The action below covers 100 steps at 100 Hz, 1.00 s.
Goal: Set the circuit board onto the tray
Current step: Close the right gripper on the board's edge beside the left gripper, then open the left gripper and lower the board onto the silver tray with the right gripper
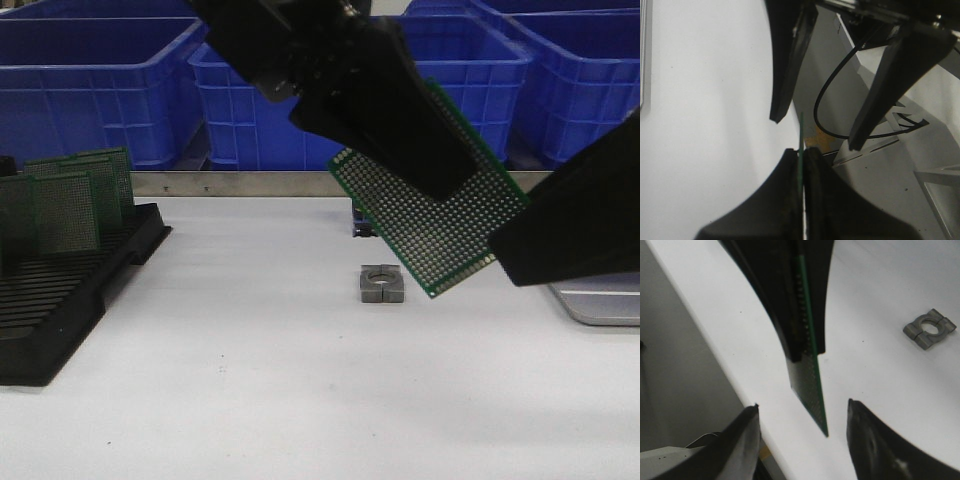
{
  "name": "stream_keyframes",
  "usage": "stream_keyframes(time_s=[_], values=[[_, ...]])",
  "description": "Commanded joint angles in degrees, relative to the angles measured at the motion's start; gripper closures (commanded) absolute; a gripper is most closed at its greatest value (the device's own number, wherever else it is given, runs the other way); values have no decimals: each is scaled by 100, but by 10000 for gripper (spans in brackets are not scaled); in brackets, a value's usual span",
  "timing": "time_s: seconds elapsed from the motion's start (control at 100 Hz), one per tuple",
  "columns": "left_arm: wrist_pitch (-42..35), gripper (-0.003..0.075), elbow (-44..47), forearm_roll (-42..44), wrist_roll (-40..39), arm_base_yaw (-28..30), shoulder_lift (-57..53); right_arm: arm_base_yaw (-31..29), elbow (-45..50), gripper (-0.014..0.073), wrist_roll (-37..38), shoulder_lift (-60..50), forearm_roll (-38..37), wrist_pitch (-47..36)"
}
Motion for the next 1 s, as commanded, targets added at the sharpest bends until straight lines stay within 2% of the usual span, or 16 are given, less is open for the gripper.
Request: stream_keyframes(time_s=[0.0, 0.22, 0.27, 0.34, 0.35, 0.4, 0.5, 0.54, 0.63, 0.85, 0.92, 0.99], values=[[385, 741, -164, -408, -54, -30, -243, 2, -328, 177, -115, 174, 217, -290], [385, 741, -164, -408, -54, -30, -243, 2, -632, 196, -115, 676, 217, -149], [385, 741, -164, -408, -54, -30, -243, 2, -701, 253, -115, 759, 217, -13], [385, 741, -164, -408, -54, -30, -243, 2, -778, 383, -115, 822, 236, 77], [385, 741, -164, -408, -54, -30, -243, 2, -784, 427, -115, 828, 248, 92], [371, 740, -164, -408, -54, -30, -243, 2, -796, 529, -115, 828, 303, 92], [346, 737, -164, -408, -54, -30, -243, 2, -796, 704, -115, 828, 393, 110], [346, 729, -164, -408, -54, -30, -243, 2, -796, 708, -115, 828, 398, 124], [346, 655, -164, -408, -54, -30, -243, 2, -796, 708, -115, 828, 400, 129], [333, 329, -227, -263, -54, 30, -243, 2, -796, 708, 8, 828, 446, 166], [345, 282, -359, -59, -54, 127, -243, -7, -796, 708, 195, 828, 456, 166], [376, 279, -534, 96, -97, 266, -243, -136, -796, 708, 356, 828, 451, 166]])
